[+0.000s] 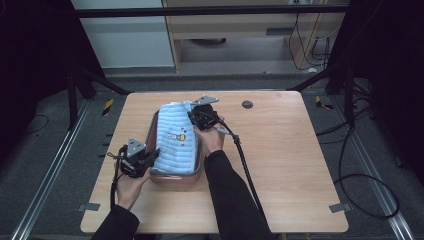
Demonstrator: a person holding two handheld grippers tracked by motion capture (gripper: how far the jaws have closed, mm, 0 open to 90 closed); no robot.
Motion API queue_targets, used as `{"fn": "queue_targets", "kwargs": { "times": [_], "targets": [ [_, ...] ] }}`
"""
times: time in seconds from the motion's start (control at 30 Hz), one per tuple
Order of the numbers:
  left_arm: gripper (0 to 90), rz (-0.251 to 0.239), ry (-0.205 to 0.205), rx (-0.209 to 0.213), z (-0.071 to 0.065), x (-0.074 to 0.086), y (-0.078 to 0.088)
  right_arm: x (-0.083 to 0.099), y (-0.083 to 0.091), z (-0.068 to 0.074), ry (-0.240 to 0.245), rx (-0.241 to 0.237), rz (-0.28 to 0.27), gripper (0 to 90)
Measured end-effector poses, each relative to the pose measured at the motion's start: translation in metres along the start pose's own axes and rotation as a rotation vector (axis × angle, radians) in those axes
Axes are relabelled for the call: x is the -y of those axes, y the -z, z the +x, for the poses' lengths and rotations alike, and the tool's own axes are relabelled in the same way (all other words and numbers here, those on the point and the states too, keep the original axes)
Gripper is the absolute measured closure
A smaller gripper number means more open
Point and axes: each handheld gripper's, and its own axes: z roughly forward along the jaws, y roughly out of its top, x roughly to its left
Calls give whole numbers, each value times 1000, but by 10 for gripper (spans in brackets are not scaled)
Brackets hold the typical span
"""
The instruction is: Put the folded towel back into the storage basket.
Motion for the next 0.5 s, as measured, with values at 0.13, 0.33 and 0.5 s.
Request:
{"fn": "queue_targets", "kwargs": {
  "times": [0.13,0.33,0.5],
  "targets": [
    [851,12,0,-1,0,3,-2,5,-3,0,1,1,14,838],
    [850,22,-2,-9,0,6,-5,12,-7,-1,-7,4,40,836],
    [849,34,-3,-11,0,8,-6,15,-11,-1,-7,5,64,833]
  ]
}}
